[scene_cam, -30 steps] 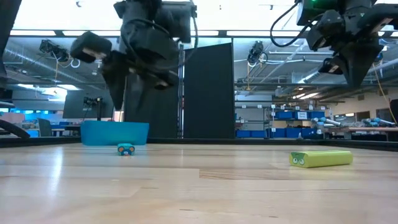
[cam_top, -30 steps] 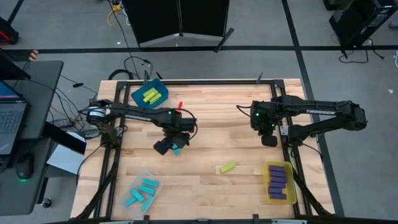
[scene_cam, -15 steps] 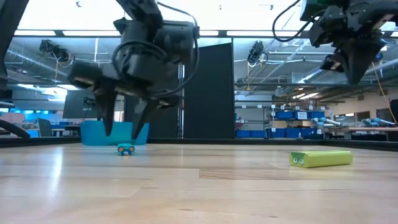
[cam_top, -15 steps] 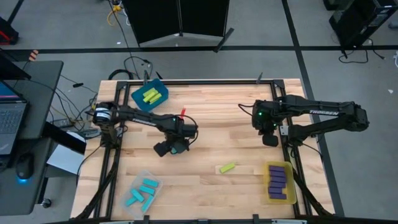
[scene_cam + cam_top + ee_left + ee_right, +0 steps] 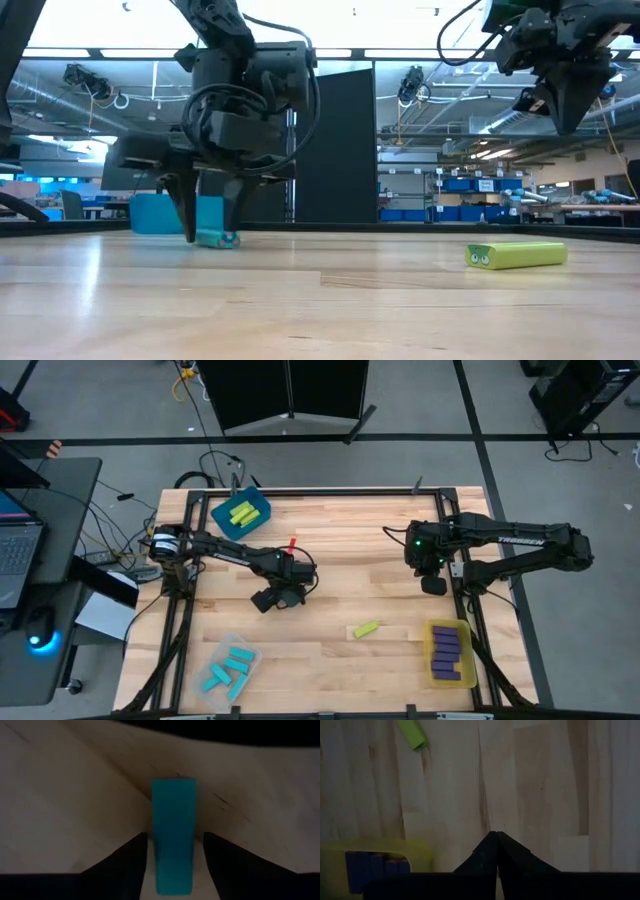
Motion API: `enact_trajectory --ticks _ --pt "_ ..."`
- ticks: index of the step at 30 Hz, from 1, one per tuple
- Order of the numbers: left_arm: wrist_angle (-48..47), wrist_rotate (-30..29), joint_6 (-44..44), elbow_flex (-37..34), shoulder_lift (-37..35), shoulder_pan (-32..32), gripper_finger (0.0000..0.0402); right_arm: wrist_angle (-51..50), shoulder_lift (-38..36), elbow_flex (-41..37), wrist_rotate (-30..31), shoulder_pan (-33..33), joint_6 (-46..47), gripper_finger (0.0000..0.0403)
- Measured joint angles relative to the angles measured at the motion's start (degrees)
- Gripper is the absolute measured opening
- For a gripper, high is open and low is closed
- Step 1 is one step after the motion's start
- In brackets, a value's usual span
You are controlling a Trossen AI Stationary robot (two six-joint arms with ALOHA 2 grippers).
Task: Sort blocks
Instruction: Put the blue block into the transparent bin
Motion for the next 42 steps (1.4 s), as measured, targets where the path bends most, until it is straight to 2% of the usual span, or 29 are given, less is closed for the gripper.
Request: enact_trajectory --ticks 3,8,12,14,16,24,29,37,42 --pt "1.0 0.0 -2.0 0.0 0.0 0.0 0.0173 0.0 0.0 0.0 0.2 0.0 0.2 0.0017" --pt "1.8 0.2 -5.5 0.1 -0.1 0.0 0.0091 0.0 0.0 0.0 1.7 0.0 0.2 0.0011" --pt "-0.5 1.6 -10.1 0.9 -0.8 0.1 0.0088 1.0 0.0 0.0 2.0 0.0 0.2 0.0013" --pt "-0.5 2.1 -13.3 1.2 -2.8 0.3 0.0027 2.0 0.0 0.0 2.1 0.0 0.2 0.0014" --pt "-1.5 2.6 -16.7 0.9 -4.3 0.4 0.0004 3.5 0.0 0.0 2.1 0.0 0.2 0.0014" --pt "-4.8 3.0 -29.5 1.0 -16.7 0.5 0.0000 9.2 0.0 0.0 3.4 0.0 3.4 0.0013" --pt "-7.4 3.1 -33.0 1.0 -23.8 -1.1 0.0000 13.4 0.0 0.0 3.7 1.1 8.3 0.0015" --pt "-9.1 3.7 -32.9 1.0 -24.3 -1.0 0.0003 17.5 0.0 0.0 5.4 8.0 19.5 0.0029" --pt "-8.2 8.8 -32.3 1.0 -23.2 -0.2 0.0005 17.6 0.0 0.0 6.5 11.5 23.3 0.0031"
